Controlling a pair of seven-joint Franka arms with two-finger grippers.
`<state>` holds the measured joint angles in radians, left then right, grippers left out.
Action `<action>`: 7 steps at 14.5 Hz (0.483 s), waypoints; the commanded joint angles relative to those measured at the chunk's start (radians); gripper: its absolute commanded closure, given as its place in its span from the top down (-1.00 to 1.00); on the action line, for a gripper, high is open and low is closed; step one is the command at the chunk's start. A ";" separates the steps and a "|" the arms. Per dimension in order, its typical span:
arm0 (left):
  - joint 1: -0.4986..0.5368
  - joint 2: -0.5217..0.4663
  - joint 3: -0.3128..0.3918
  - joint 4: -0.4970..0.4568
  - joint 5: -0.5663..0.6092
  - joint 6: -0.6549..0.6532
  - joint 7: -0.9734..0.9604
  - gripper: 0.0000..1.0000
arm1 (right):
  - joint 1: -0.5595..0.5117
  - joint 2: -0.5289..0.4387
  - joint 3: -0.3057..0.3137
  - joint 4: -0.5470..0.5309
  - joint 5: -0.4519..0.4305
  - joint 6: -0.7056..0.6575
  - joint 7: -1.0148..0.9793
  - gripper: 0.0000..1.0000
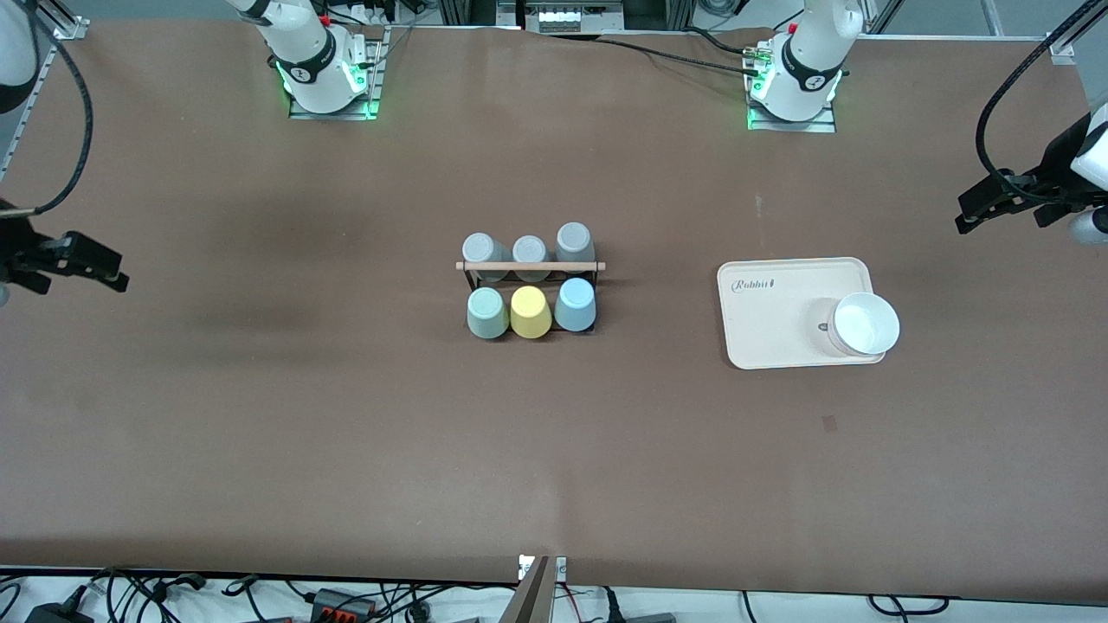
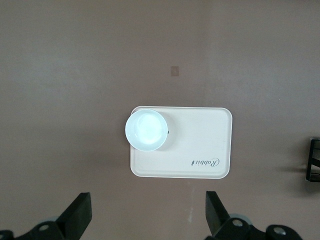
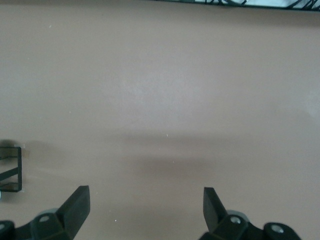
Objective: Hang scattered cups on rack with three cups
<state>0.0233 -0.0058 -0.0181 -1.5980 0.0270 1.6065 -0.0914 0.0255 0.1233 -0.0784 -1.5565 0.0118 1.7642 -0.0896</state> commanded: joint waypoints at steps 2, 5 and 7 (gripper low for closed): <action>0.006 -0.003 -0.003 0.004 -0.009 -0.011 0.001 1.00 | -0.001 -0.145 0.008 -0.186 -0.013 0.035 0.033 1.00; 0.006 -0.003 -0.003 0.004 -0.009 -0.011 0.001 1.00 | -0.006 -0.125 0.008 -0.160 0.002 -0.003 0.024 1.00; 0.006 -0.003 -0.003 0.004 -0.009 -0.011 0.001 1.00 | -0.001 -0.114 0.008 -0.139 0.002 -0.014 0.030 1.00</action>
<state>0.0234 -0.0058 -0.0181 -1.5980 0.0270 1.6064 -0.0914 0.0256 0.0060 -0.0783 -1.7080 0.0118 1.7672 -0.0781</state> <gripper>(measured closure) 0.000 0.000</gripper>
